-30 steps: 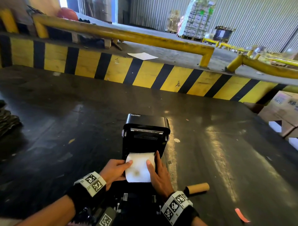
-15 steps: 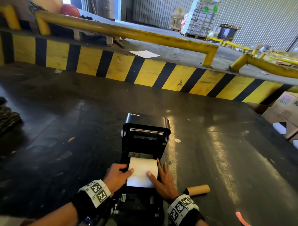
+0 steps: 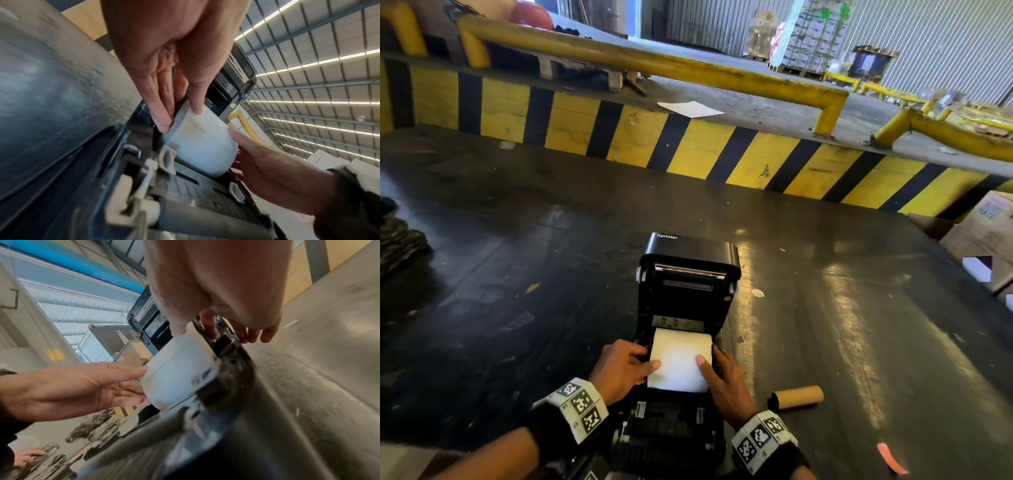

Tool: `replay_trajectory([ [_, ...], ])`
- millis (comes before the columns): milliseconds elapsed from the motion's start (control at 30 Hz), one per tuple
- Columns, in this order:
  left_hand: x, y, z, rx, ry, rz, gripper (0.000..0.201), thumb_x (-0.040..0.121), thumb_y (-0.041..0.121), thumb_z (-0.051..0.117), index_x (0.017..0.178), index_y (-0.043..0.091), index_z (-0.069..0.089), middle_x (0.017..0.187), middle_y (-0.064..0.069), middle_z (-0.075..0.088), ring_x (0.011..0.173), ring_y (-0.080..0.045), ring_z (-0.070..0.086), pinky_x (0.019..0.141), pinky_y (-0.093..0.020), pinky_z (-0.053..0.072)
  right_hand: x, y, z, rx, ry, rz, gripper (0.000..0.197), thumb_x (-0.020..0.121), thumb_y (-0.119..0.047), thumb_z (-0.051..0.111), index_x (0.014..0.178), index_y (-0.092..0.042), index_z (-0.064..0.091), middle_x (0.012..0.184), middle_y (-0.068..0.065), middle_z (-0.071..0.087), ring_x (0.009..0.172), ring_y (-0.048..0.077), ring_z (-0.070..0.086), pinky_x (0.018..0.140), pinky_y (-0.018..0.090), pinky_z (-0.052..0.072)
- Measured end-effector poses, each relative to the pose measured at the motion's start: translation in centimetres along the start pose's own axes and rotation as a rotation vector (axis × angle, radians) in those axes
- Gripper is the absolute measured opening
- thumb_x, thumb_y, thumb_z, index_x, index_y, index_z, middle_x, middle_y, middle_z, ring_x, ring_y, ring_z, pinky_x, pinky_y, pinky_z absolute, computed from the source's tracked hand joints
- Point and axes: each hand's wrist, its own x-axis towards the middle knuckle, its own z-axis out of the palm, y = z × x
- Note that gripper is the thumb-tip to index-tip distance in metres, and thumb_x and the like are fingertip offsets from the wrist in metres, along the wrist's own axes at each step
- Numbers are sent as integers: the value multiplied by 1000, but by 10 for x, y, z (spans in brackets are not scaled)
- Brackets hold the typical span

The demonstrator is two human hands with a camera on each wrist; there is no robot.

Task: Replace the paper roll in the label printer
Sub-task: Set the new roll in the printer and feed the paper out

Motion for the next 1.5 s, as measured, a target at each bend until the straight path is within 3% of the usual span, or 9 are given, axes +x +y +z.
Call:
replay_trajectory([
  [200, -5, -5, 0, 205, 46, 61, 53, 75, 18, 77, 121, 2, 57, 72, -12, 73, 64, -18, 69, 70, -35, 60, -34, -31, -11, -40, 164, -56, 85, 59, -81, 50, 124, -27, 53, 129, 1, 54, 123, 19, 46, 103, 49, 38],
  [433, -16, -4, 4, 252, 80, 64, 49, 77, 13, 74, 121, 2, 57, 61, -3, 70, 52, -7, 63, 61, -24, 52, -50, -32, -4, -93, 300, 6, 34, 66, -61, 69, 57, -33, 52, 110, 7, 61, 109, 22, 54, 94, 40, 45],
  [600, -20, -6, 7, 276, 100, 76, 36, 75, 11, 75, 109, 5, 64, 64, -8, 73, 53, -9, 65, 64, -30, 57, -54, -36, -3, -117, 335, 31, 40, 70, -58, 68, 60, -20, 65, 100, 6, 65, 101, 22, 57, 89, 40, 47],
  [700, -21, -10, 8, 279, 89, 101, 38, 74, 11, 76, 109, 7, 63, 58, 2, 70, 60, -4, 65, 60, -18, 49, -60, -41, -3, -137, 334, 44, 41, 76, -51, 68, 64, -11, 70, 103, 7, 69, 104, 20, 59, 89, 36, 45],
  [800, -22, -13, 8, 278, 69, 136, 38, 75, 11, 75, 111, 8, 60, 63, -1, 72, 69, -3, 66, 60, -12, 44, -66, -41, -3, -134, 322, 38, 34, 78, -44, 68, 55, -19, 65, 105, 7, 70, 112, 18, 57, 91, 36, 44],
  [900, -22, -15, 6, 270, 32, 143, 40, 77, 11, 73, 113, 10, 57, 71, -4, 74, 71, -10, 67, 70, -24, 53, -65, -32, -2, -85, 279, 12, 28, 79, -36, 70, 54, -30, 58, 99, 2, 64, 115, 20, 54, 94, 38, 43],
  [1067, -21, -20, 6, 297, -12, 140, 43, 77, 10, 73, 116, 10, 53, 71, 1, 70, 69, -13, 67, 70, -29, 56, -65, -21, 1, -90, 193, -9, 30, 81, -31, 68, 58, -43, 53, 122, 7, 56, 124, 23, 44, 102, 45, 38],
  [1267, -19, -21, 2, 367, -118, 125, 49, 81, 15, 69, 124, 14, 45, 76, 3, 70, 93, -21, 58, 88, -40, 52, -70, -22, -4, -145, 110, -31, 31, 85, -31, 64, 63, -47, 50, 130, 10, 51, 129, 24, 39, 104, 46, 35],
  [1500, -16, -19, 1, 279, -80, 108, 44, 76, 8, 73, 114, 8, 52, 70, 2, 68, 60, -3, 58, 62, -20, 48, -55, -25, -12, -267, 13, -29, 35, 82, -37, 65, 52, -45, 49, 109, 5, 57, 106, 24, 56, 93, 44, 46],
])
